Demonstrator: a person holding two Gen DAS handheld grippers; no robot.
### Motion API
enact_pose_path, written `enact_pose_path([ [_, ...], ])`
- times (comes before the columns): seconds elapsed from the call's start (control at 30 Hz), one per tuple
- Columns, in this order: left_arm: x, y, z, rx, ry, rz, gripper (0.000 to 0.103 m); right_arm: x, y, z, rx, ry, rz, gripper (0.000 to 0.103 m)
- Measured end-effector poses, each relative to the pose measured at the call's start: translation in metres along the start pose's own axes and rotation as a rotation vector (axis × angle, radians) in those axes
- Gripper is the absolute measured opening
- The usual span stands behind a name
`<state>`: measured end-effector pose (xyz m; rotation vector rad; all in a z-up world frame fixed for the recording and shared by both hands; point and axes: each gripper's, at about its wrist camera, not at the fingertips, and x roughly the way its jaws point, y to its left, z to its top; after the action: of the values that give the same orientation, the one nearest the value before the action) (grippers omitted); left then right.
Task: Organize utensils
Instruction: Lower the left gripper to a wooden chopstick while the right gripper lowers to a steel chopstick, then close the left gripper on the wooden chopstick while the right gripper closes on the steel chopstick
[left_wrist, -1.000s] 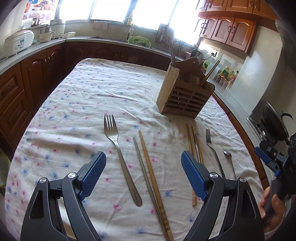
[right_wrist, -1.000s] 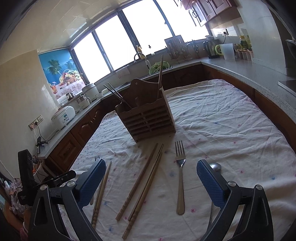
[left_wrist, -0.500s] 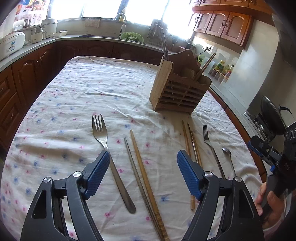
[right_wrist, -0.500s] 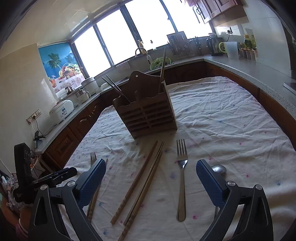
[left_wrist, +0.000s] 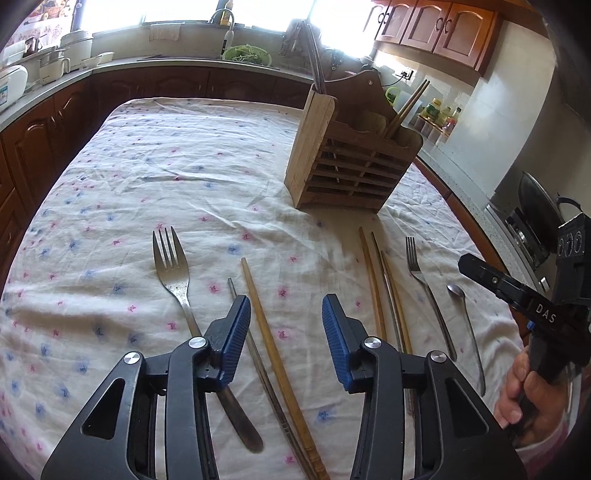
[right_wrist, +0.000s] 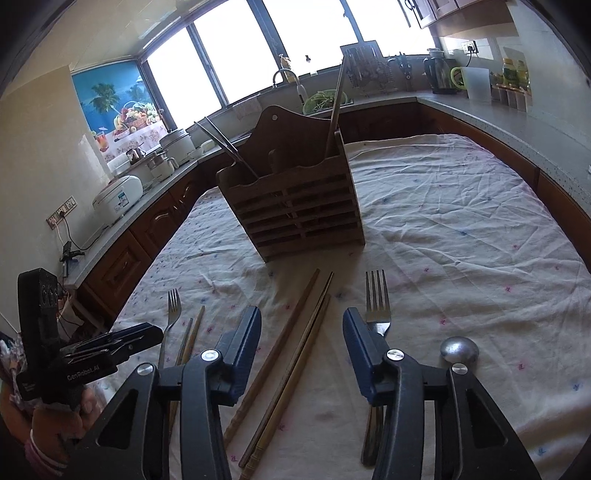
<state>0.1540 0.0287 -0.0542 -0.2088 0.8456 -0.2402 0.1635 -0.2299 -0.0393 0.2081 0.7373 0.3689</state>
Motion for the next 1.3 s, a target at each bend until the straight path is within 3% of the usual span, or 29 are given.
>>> enact_pose_path([
  [0.27, 0.033, 0.000, 0.015, 0.030, 0.089, 0.026, 0.021, 0.033, -0.009, 0.012, 0.018, 0.052, -0.010, 0.030],
  [0.67, 0.064, 0.004, 0.018, 0.034, 0.197, 0.066, 0.021, 0.097, -0.011, 0.027, -0.026, 0.168, -0.064, 0.025],
  [0.87, 0.070, 0.002, 0.023, 0.055, 0.192, 0.065, 0.021, 0.123, -0.011, 0.030, -0.060, 0.223, -0.105, 0.019],
  [1.3, 0.077, -0.006, 0.025, 0.122, 0.197, 0.112, 0.021, 0.126, -0.015, 0.033, -0.082, 0.236, -0.089, 0.017],
])
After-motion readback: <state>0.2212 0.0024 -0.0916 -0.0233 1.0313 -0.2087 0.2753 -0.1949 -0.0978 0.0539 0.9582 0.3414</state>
